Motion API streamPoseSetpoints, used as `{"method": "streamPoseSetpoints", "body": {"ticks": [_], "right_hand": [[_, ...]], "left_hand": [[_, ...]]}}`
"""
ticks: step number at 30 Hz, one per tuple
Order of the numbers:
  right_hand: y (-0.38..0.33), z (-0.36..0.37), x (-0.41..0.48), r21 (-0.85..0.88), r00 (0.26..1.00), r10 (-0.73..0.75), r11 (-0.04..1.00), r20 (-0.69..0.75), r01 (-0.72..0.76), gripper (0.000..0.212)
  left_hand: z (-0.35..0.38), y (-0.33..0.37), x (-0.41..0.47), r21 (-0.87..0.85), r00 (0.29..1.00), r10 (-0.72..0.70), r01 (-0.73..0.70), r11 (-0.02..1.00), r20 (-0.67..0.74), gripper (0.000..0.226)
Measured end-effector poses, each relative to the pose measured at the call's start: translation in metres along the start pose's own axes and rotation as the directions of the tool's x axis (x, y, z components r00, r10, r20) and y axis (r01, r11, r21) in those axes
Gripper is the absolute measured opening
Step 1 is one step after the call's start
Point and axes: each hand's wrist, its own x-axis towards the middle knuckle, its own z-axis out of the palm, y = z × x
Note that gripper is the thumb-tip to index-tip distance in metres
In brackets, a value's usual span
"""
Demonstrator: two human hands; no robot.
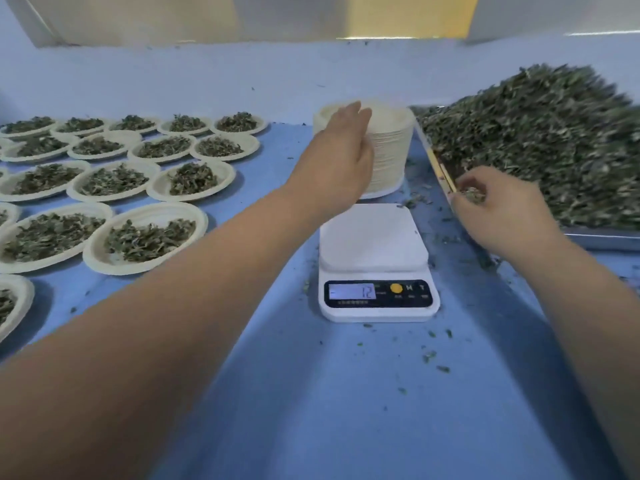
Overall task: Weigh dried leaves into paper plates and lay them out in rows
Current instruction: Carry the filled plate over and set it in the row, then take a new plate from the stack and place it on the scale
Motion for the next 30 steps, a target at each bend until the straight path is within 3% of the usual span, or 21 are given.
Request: {"method": "streamPoseSetpoints", "body": {"ticks": [3, 6, 9, 13, 19, 22, 26, 30], "right_hand": [[0.019, 0.003, -0.004, -0.182, 0.999, 0.040, 0.982, -0.027, -0.044, 0.035], [0.015, 0.009, -0.006, -0.243, 1.000, -0.002, 0.970, 0.019, 0.006, 0.037], [0.014, 0.011, -0.005, -0.275, 1.000, -0.012, 0.961, 0.024, 0.018, 0.042], [0.014, 0.011, -0.005, -0.264, 1.000, -0.009, 0.965, 0.015, 0.012, 0.043], [0.014, 0.013, -0.004, -0.257, 1.000, -0.004, 0.966, 0.008, 0.006, 0.041], [0.014, 0.013, -0.004, -0.251, 1.000, -0.014, 0.968, 0.005, 0.015, 0.041], [0.016, 0.014, -0.005, -0.266, 1.000, -0.028, 0.964, 0.001, 0.027, 0.042], [0.016, 0.014, -0.005, -0.270, 0.999, -0.037, 0.962, -0.010, 0.033, 0.045]], "left_hand": [[0.007, 0.005, 0.035, 0.243, 0.990, 0.106, -0.127, 0.962, 0.098, 0.050], [0.016, 0.004, 0.059, 0.426, 0.985, 0.030, -0.100, 0.899, 0.168, 0.040], [0.021, 0.001, 0.069, 0.542, 0.973, -0.023, -0.109, 0.833, 0.231, 0.042], [0.024, 0.003, 0.074, 0.628, 0.961, 0.019, -0.195, 0.753, 0.276, 0.037], [0.019, 0.002, 0.076, 0.678, 0.952, 0.085, -0.269, 0.684, 0.293, 0.034], [0.013, 0.004, 0.076, 0.665, 0.960, 0.105, -0.256, 0.702, 0.259, 0.040], [0.009, 0.005, 0.069, 0.631, 0.961, 0.171, -0.273, 0.726, 0.219, 0.065], [0.007, 0.001, 0.067, 0.598, 0.980, 0.167, -0.197, 0.777, 0.105, 0.051]]}}
